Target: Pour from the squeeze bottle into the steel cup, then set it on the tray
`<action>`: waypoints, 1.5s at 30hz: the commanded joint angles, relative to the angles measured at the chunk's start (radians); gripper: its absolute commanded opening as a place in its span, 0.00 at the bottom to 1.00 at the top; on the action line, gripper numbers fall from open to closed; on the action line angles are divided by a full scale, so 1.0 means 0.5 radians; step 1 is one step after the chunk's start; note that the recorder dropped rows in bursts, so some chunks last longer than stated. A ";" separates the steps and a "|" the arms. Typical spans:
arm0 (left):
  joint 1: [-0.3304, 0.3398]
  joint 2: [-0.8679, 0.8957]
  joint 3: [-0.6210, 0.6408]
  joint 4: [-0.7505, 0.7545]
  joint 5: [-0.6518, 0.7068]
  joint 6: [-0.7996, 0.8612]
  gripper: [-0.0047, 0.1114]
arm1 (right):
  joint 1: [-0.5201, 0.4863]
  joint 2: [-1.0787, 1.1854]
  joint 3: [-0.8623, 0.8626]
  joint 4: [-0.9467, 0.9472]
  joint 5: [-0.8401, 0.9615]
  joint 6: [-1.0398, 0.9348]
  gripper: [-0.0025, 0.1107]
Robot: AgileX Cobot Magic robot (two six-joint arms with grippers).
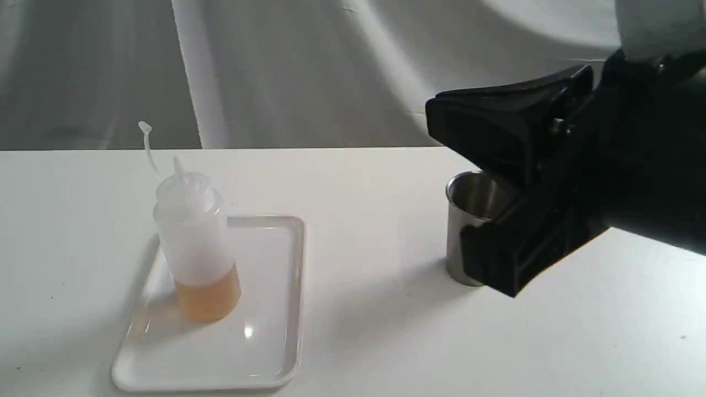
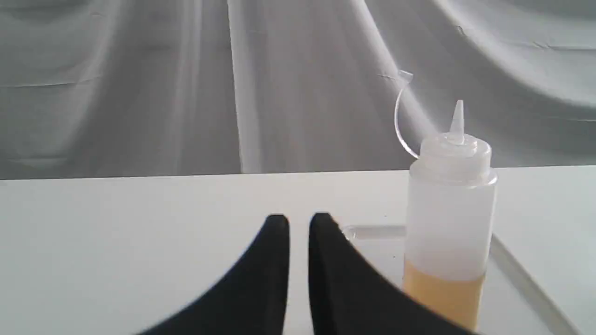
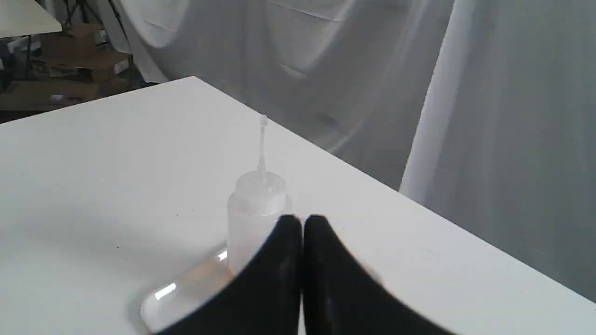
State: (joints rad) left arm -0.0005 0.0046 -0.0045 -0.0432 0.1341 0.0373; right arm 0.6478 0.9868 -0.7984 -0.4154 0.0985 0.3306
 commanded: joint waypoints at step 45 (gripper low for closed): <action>0.001 -0.009 0.009 -0.005 -0.003 -0.009 0.11 | -1.555 -1.802 1.338 0.488 0.044 -0.003 0.02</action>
State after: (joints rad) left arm -0.0005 0.0046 -0.0045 -0.0432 0.1341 0.0373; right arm -0.1174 0.1003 -0.1342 -0.1760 0.1283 0.3306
